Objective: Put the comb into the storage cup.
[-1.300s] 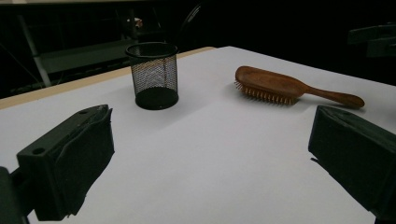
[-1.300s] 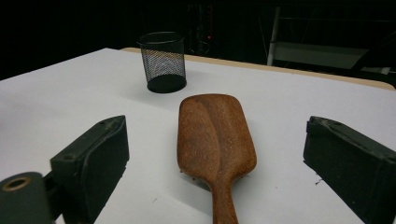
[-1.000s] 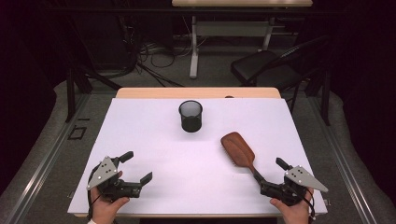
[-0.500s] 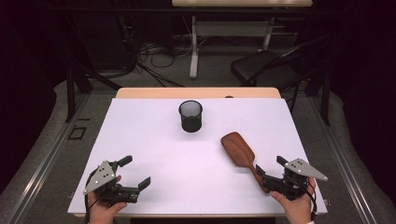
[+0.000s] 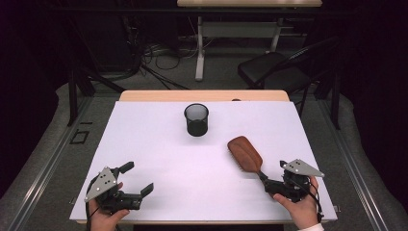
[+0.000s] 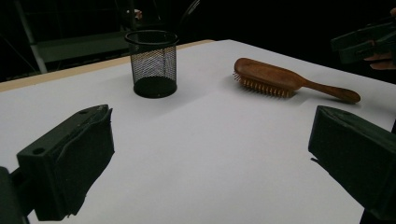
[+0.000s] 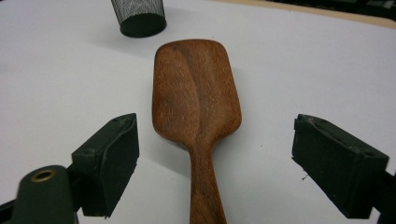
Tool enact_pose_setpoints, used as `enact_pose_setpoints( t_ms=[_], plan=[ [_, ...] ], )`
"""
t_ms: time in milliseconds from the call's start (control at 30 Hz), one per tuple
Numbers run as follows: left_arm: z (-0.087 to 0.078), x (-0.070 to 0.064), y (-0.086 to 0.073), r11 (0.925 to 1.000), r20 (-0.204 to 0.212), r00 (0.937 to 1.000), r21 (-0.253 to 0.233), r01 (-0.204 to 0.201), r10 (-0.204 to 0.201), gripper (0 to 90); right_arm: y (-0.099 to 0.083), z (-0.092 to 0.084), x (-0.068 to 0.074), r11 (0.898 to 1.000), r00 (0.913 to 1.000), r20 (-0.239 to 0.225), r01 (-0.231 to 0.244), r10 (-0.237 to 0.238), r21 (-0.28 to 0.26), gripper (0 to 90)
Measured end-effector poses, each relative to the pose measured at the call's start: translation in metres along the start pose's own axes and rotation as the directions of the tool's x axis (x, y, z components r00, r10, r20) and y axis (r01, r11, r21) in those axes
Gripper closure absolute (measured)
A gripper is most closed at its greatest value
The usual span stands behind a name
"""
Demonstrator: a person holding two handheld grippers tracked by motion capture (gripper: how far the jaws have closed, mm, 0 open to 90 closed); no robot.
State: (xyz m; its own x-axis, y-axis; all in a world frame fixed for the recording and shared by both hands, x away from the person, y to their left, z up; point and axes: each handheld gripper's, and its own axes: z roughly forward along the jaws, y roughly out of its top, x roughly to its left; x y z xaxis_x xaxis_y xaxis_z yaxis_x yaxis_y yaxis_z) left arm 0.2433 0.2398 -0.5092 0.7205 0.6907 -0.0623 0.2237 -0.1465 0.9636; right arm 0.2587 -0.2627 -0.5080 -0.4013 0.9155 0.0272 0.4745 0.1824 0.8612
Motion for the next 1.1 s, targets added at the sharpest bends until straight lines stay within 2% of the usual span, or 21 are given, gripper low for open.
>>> enact_pose_setpoints(
  t_ms=[367, 567, 767, 900, 1000, 1100],
  plan=[
    [0.002, -0.002, 0.0, 0.9999, -0.007, 1.0, 0.012, -0.006, 0.006, 0.4, 0.007, 0.007, -0.004, 0.995, 0.9992, -0.008, -0.038, 0.038, 0.09, 15.4],
    [0.001, -0.004, 0.0, 0.9999, -0.011, 0.9999, 0.012, -0.012, 0.012, 0.4, 0.012, 0.011, -0.004, 0.985, 0.9997, -0.019, 0.015, -0.012, 0.172, 15.4],
    [0.002, -0.004, -0.001, 0.9997, -0.012, 0.9998, 0.022, -0.013, 0.013, 0.4, 0.014, 0.017, -0.006, 0.975, 0.9987, -0.05, 0.012, -0.001, 0.22, 15.3],
    [0.002, -0.004, -0.001, 0.9996, -0.014, 0.9998, 0.025, -0.012, 0.013, 0.4, 0.017, 0.024, -0.006, 0.956, 0.9982, -0.058, 0.03, -0.013, 0.29, 15.3],
    [0.002, -0.004, -0.001, 0.9994, -0.014, 0.9998, 0.03, -0.015, 0.015, 0.4, 0.019, 0.028, -0.006, 0.945, 0.9975, -0.057, 0.057, -0.041, 0.322, 15.3],
    [0.003, -0.004, -0.001, 0.9994, -0.012, 0.9998, 0.031, -0.017, 0.017, 0.4, 0.022, 0.031, -0.005, 0.934, 0.9971, -0.063, 0.062, -0.043, 0.352, 15.3]
  ],
)
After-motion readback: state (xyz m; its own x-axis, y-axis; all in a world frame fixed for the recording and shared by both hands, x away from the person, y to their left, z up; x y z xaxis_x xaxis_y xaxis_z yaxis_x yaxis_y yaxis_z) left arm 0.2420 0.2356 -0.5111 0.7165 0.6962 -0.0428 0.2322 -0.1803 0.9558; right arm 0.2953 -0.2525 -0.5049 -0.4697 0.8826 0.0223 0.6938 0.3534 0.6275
